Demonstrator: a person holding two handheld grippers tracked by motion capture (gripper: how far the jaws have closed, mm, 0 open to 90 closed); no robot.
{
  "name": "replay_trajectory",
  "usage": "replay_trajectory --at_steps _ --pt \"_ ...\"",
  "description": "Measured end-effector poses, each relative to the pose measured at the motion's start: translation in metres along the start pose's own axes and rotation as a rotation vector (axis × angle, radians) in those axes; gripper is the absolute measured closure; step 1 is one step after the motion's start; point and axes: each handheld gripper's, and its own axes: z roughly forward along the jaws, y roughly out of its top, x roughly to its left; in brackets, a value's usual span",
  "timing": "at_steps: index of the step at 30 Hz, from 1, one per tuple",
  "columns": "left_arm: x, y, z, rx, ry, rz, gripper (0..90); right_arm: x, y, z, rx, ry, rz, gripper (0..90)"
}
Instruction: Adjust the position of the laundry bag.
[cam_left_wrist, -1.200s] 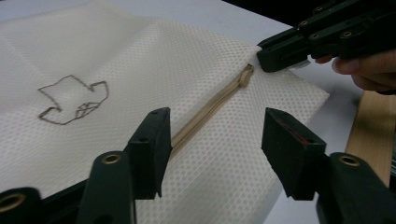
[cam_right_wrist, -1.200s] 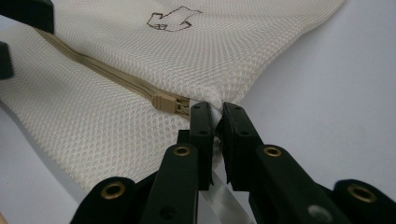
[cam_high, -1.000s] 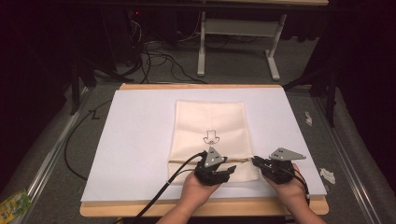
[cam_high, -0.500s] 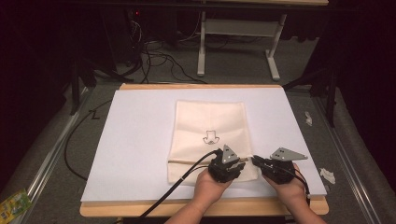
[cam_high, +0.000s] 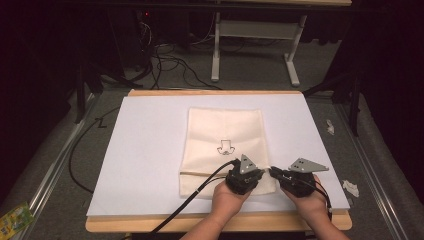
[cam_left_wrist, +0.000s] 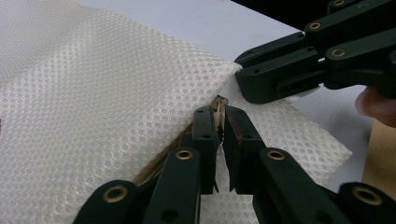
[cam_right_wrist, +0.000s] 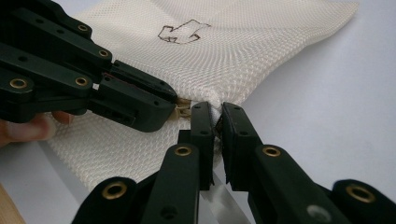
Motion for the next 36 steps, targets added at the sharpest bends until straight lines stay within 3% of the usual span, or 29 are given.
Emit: replay_trajectory --at_steps 11,26,32,36 --pt "-0.0049 -0.0008 -0.0016 -0.006 0.026 0.037 86.8 0.0019 0.0007 -0.0004 0.000 -0.008 -0.005 85.0" --pt "-0.0040 -0.0013 -0.0031 -0.015 0.020 0.027 87.0 0.0016 0.0008 -0.0004 -0.003 -0.007 -0.003 85.0" --pt "-0.0055 -0.0016 -0.0041 -0.011 0.029 0.041 87.0 0.0016 -0.0001 -0.0005 -0.004 -0.010 -0.011 85.0" --pt "-0.0050 -0.0035 -0.0041 -0.017 0.011 0.035 87.1 0.0008 -0.0024 -0.0024 -0.001 -0.003 -0.002 85.0"
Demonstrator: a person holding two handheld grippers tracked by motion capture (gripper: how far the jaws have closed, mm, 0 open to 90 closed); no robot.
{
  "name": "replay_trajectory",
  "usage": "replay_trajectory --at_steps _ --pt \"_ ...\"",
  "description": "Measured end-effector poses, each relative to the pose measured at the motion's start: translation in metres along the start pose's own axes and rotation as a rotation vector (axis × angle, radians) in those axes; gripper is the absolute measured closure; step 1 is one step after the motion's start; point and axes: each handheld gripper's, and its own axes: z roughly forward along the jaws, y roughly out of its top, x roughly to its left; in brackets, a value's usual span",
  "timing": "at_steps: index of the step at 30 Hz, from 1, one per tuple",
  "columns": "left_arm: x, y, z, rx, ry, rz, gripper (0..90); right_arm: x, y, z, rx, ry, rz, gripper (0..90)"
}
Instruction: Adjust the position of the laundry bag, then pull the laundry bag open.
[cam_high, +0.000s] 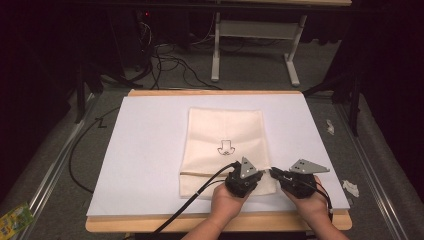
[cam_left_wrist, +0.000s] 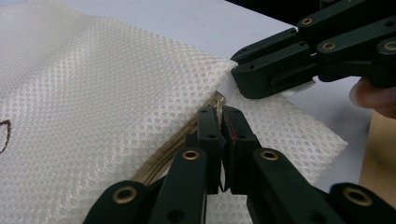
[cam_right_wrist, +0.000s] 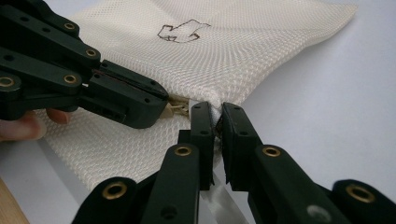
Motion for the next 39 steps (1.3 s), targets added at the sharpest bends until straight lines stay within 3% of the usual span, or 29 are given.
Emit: replay_trajectory --at_steps 6,39 --pt "0.005 0.000 -0.006 0.002 0.017 0.005 87.1 -0.001 0.001 -0.001 -0.007 -0.011 -0.001 85.1" --pt "0.011 -0.004 -0.012 -0.001 0.009 -0.001 87.2 0.001 0.001 -0.002 -0.004 -0.011 -0.011 85.2"
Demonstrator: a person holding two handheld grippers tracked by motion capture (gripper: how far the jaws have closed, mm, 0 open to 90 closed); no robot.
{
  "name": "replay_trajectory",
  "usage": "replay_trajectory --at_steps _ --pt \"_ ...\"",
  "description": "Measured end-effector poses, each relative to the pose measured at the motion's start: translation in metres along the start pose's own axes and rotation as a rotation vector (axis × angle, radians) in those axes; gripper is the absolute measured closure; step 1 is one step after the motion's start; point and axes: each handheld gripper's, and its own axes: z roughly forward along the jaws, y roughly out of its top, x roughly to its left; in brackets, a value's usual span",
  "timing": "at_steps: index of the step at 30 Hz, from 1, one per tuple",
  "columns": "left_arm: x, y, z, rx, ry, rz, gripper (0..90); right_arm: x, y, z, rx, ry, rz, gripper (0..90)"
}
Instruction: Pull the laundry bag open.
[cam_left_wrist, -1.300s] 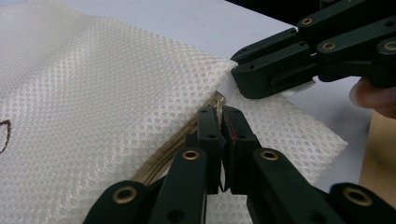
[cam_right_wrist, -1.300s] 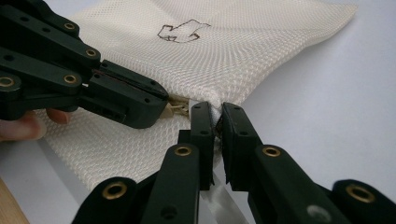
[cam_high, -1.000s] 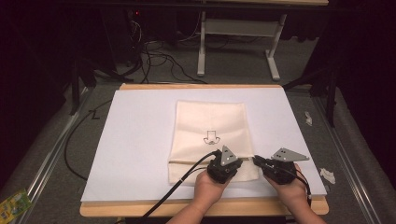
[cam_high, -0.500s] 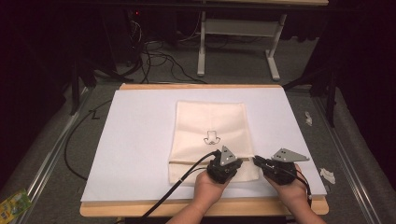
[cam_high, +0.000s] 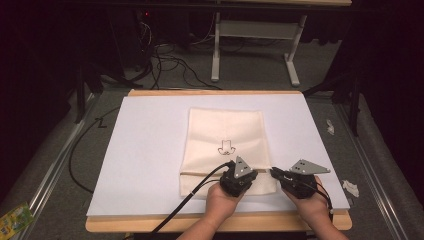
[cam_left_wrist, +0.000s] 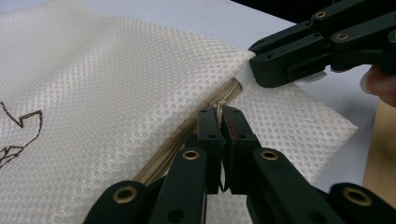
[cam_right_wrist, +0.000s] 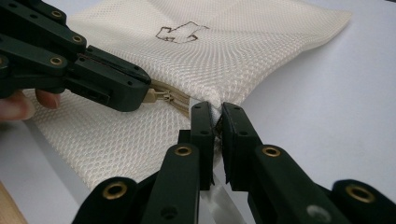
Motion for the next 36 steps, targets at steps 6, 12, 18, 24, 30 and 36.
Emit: replay_trajectory --at_steps 6,12,18,24,30,36 --pt "0.000 0.000 -0.001 -0.001 0.004 0.003 87.2 0.001 0.000 0.000 -0.001 0.000 -0.002 85.3" --pt "0.003 -0.001 -0.002 0.010 -0.010 -0.026 87.3 0.002 0.001 0.000 0.001 -0.013 -0.012 85.7" --pt "0.014 -0.003 -0.009 0.014 -0.003 -0.058 87.4 -0.001 0.000 -0.002 0.000 -0.023 0.001 85.9" --pt "0.018 -0.004 -0.017 0.020 -0.013 -0.048 87.3 0.000 0.000 -0.002 -0.009 -0.023 0.000 85.8" --pt "0.020 -0.006 -0.019 0.024 -0.026 -0.055 87.3 0.003 0.000 -0.002 -0.005 -0.024 -0.016 85.8" --pt "0.020 -0.005 -0.021 0.029 -0.030 -0.046 87.4 0.003 0.001 -0.003 0.001 -0.023 -0.013 85.9"
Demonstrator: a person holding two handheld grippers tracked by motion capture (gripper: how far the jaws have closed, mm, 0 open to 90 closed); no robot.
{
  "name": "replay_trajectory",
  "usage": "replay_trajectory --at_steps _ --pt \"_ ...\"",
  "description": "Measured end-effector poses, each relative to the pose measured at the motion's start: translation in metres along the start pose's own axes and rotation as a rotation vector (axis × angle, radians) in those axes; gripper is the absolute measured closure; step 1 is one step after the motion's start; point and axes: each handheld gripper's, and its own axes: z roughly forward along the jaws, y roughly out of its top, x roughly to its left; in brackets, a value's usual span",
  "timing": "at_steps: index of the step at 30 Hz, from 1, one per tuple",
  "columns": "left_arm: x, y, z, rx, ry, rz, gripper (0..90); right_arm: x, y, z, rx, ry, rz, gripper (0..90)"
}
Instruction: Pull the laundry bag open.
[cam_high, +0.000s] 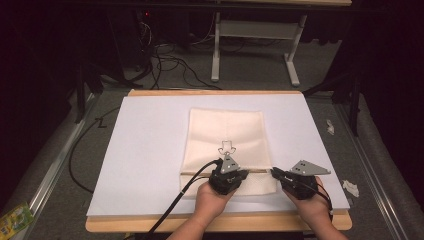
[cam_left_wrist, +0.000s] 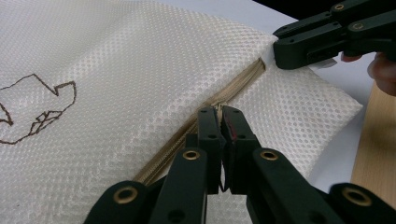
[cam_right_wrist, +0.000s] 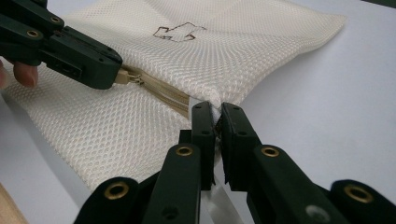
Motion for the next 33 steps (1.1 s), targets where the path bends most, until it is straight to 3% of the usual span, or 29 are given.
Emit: replay_trajectory --at_steps 8,9,11,14,16,17,19,23,25,29,30,31,32,33 --pt "0.000 0.000 -0.001 -0.003 0.010 0.001 87.6 0.002 0.002 0.000 -0.001 -0.005 -0.008 86.4" --pt "0.000 0.000 -0.002 0.005 0.045 0.003 87.6 0.002 0.003 0.000 -0.001 -0.003 -0.007 86.5" --pt "0.010 -0.004 -0.006 -0.001 0.049 -0.042 87.8 -0.002 0.002 0.000 0.000 -0.037 0.002 86.8" --pt "0.031 -0.014 -0.022 -0.002 0.095 -0.112 87.7 -0.019 -0.002 -0.006 -0.010 -0.061 0.069 86.7" --pt "0.043 -0.021 -0.035 0.004 0.121 -0.125 87.7 -0.028 -0.005 -0.009 -0.012 -0.067 0.095 86.6" --pt "0.047 -0.024 -0.042 0.006 0.114 -0.126 87.6 -0.030 -0.006 -0.010 -0.008 -0.066 0.097 86.6" --pt "0.048 -0.026 -0.051 0.028 0.148 -0.099 87.5 -0.025 -0.006 -0.007 -0.005 -0.049 0.080 86.5" --pt "0.055 -0.028 -0.068 0.044 0.153 -0.098 87.5 -0.013 0.001 -0.001 -0.002 -0.031 0.044 86.6" --pt "0.060 -0.030 -0.076 0.060 0.191 -0.107 87.6 -0.011 0.002 0.000 0.008 -0.061 0.038 86.7" --pt "0.085 -0.047 -0.102 0.053 0.235 -0.212 87.6 -0.033 -0.006 -0.012 -0.002 -0.108 0.123 86.7" --pt "0.091 -0.052 -0.108 0.042 0.198 -0.235 87.5 -0.040 -0.010 -0.015 -0.010 -0.116 0.141 86.7" --pt "0.091 -0.052 -0.108 0.042 0.198 -0.235 87.4 -0.046 -0.012 -0.018 -0.019 -0.082 0.165 86.6" --pt "0.086 -0.056 -0.107 0.061 0.228 -0.198 87.5 -0.044 -0.013 -0.018 -0.019 -0.071 0.165 86.6" --pt "0.084 -0.058 -0.106 0.070 0.245 -0.181 87.5 -0.039 -0.012 -0.016 -0.011 -0.082 0.134 86.5"
